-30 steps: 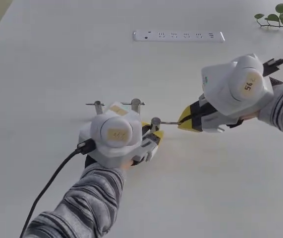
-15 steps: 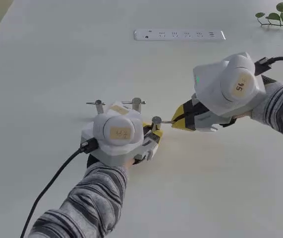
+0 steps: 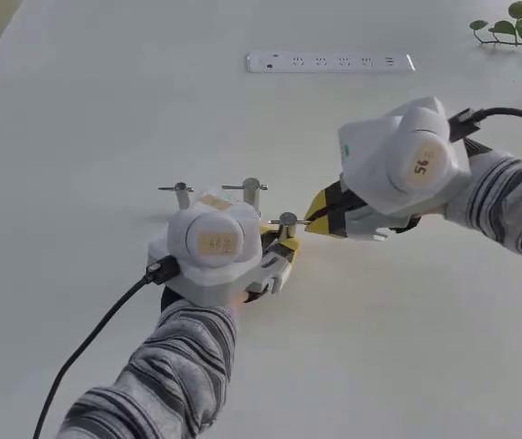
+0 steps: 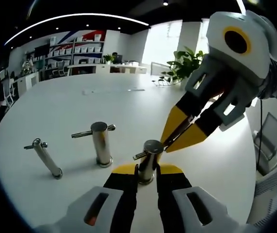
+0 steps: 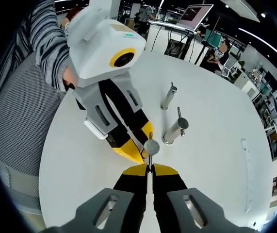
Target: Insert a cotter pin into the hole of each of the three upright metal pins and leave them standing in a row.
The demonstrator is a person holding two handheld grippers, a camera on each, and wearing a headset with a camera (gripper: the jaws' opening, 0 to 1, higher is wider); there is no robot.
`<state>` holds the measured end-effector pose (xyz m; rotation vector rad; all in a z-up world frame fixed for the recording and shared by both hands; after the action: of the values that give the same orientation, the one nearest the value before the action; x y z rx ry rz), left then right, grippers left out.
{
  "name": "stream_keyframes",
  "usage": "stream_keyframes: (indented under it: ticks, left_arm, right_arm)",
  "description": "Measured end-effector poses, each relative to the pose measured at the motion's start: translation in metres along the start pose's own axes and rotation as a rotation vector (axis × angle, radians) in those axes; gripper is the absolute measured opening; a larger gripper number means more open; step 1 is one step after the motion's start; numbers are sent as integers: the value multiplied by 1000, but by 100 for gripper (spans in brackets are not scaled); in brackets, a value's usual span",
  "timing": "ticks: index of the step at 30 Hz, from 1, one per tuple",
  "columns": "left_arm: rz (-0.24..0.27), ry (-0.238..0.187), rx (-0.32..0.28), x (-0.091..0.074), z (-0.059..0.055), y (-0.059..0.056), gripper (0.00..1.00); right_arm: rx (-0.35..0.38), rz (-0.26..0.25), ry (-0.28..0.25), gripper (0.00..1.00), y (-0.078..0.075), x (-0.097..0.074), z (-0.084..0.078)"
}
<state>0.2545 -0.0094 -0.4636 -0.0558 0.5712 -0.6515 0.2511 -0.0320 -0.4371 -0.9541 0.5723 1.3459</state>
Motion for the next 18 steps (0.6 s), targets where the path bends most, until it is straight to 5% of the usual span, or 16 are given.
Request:
stream_keyframes:
  ticks: [18]
  left_arm:
    - [13, -5, -27, 1, 0, 1, 11]
  right_arm:
    - [50, -21, -15, 3, -4, -5, -4]
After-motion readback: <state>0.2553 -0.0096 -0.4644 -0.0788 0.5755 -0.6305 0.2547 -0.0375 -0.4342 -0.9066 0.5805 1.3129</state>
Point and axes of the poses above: the centre of the closed fingertips' face, and the gripper's own axes: x roughly forward along the fingers, y roughly to its left, z roughly out of its top, the point moved 1 cm from there along -x, roughly backward along the fingers, and after that the axes turned 2 degrees about -x, right-handed, at the moved point
